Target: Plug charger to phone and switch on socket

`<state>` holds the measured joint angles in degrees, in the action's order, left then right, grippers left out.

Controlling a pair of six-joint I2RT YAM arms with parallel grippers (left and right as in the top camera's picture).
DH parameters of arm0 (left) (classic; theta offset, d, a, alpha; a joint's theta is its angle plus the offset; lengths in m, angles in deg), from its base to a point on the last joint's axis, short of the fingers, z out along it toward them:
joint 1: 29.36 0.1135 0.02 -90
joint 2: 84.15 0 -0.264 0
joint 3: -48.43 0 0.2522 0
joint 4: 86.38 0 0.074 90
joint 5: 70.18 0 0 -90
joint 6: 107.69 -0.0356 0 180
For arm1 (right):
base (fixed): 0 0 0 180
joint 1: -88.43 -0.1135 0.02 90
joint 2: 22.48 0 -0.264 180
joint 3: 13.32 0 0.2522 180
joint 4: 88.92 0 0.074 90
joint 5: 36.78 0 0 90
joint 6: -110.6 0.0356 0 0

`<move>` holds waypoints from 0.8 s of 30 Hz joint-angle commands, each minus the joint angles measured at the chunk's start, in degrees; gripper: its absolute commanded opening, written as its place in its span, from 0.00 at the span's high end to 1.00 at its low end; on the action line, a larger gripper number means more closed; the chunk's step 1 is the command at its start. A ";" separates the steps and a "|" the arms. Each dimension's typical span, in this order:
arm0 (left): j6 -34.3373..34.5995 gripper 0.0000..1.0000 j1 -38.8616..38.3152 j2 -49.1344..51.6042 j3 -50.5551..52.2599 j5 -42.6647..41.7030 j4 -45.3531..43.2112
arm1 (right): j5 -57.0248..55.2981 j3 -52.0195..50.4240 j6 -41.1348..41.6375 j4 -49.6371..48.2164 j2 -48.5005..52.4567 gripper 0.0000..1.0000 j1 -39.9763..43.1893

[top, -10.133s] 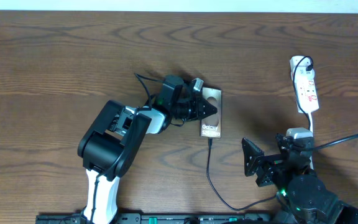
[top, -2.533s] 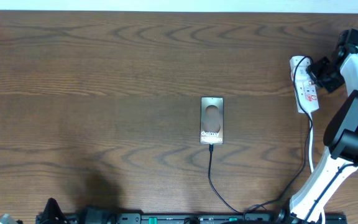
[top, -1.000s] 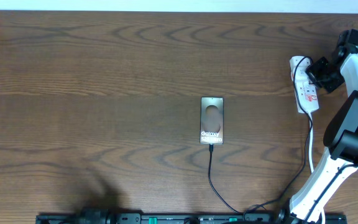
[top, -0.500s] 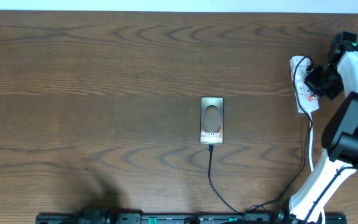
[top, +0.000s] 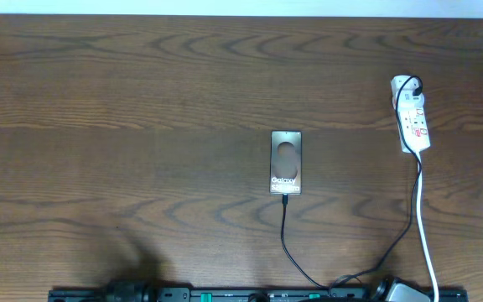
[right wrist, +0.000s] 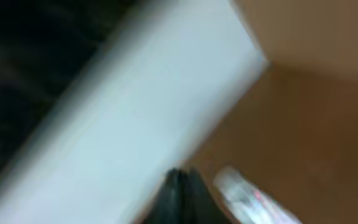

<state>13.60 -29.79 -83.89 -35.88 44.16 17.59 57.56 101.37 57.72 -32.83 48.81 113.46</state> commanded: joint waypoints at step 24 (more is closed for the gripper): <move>4.35 0.13 0.24 -0.09 28.24 -0.33 -45.72 | 4.61 -0.17 -14.86 0.83 -23.45 0.76 -10.58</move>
<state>18.21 -29.79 -83.92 -16.01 44.56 -23.45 62.59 101.52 43.71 -32.13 25.51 104.33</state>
